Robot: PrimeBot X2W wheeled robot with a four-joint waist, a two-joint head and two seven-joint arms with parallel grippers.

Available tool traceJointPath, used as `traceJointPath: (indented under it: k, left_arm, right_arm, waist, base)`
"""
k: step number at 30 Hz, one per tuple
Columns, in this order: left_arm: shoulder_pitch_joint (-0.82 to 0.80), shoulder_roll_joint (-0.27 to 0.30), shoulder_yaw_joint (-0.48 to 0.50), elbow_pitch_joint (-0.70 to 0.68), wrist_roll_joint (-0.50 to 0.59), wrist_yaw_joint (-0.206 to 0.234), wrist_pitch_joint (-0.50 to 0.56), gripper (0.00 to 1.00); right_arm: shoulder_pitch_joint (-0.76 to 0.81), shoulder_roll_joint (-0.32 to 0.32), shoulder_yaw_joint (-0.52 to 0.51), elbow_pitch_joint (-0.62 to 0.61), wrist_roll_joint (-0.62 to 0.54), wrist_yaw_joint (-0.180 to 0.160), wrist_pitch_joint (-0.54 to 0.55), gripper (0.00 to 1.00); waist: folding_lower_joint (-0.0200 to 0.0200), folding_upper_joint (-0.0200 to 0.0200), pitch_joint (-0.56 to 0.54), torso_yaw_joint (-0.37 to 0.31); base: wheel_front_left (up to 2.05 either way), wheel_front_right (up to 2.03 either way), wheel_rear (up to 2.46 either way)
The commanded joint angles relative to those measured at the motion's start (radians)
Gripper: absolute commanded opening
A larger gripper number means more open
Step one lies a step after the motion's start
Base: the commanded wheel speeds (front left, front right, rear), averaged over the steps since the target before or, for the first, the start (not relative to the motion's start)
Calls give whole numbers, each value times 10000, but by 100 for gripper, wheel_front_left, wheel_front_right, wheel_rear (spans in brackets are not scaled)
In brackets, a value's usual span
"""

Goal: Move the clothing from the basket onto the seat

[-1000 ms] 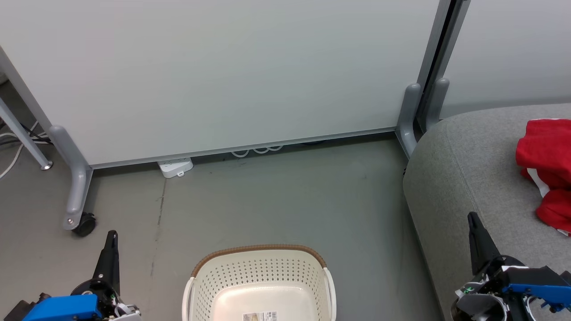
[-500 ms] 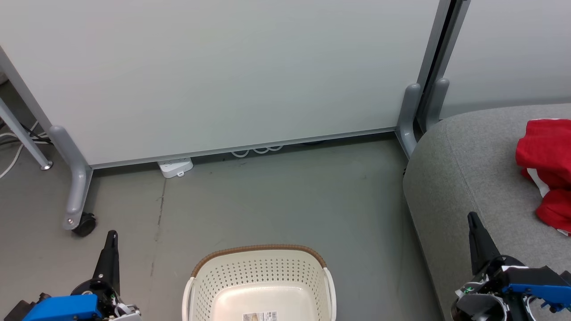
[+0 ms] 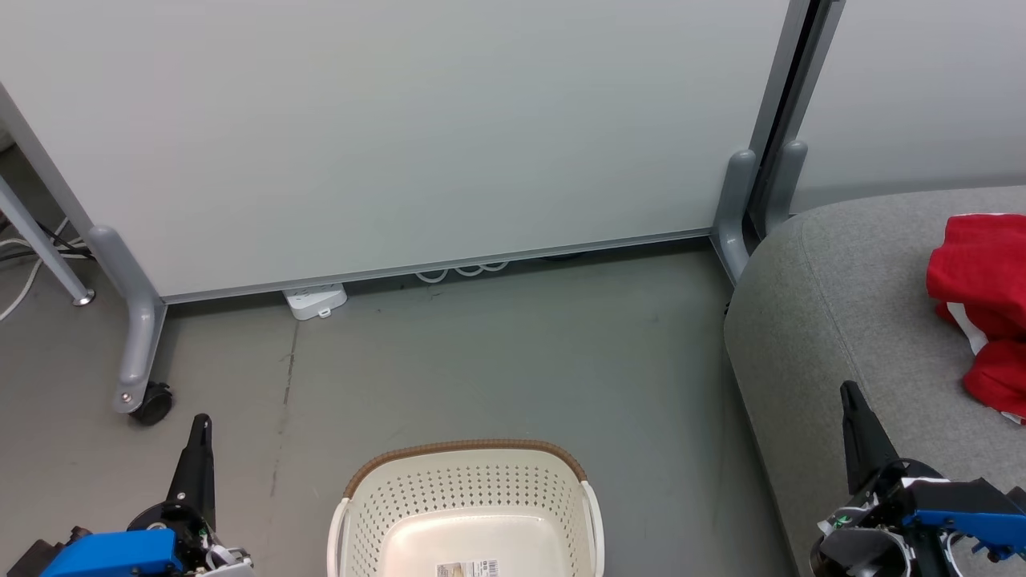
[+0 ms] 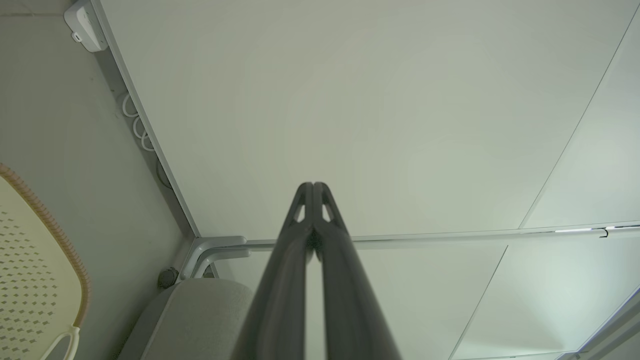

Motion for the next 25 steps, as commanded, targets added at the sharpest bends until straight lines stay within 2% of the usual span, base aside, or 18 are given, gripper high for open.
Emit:
traceJointPath:
  k: [1, 25]
  left_arm:
    - [-120, 51, 29, -25, -33, -64, 49, 0]
    - [-120, 51, 28, -26, -34, -64, 48, 0]
  right_arm:
    - [-99, 20, -7, -35, 33, -3, 26, 0]
    - [-99, 20, -7, -35, 34, -3, 25, 0]
  waist:
    - [0, 0, 0, 0]
    - [0, 0, 0, 0]
  base:
    - [0, 0, 0]
    - [0, 0, 0]
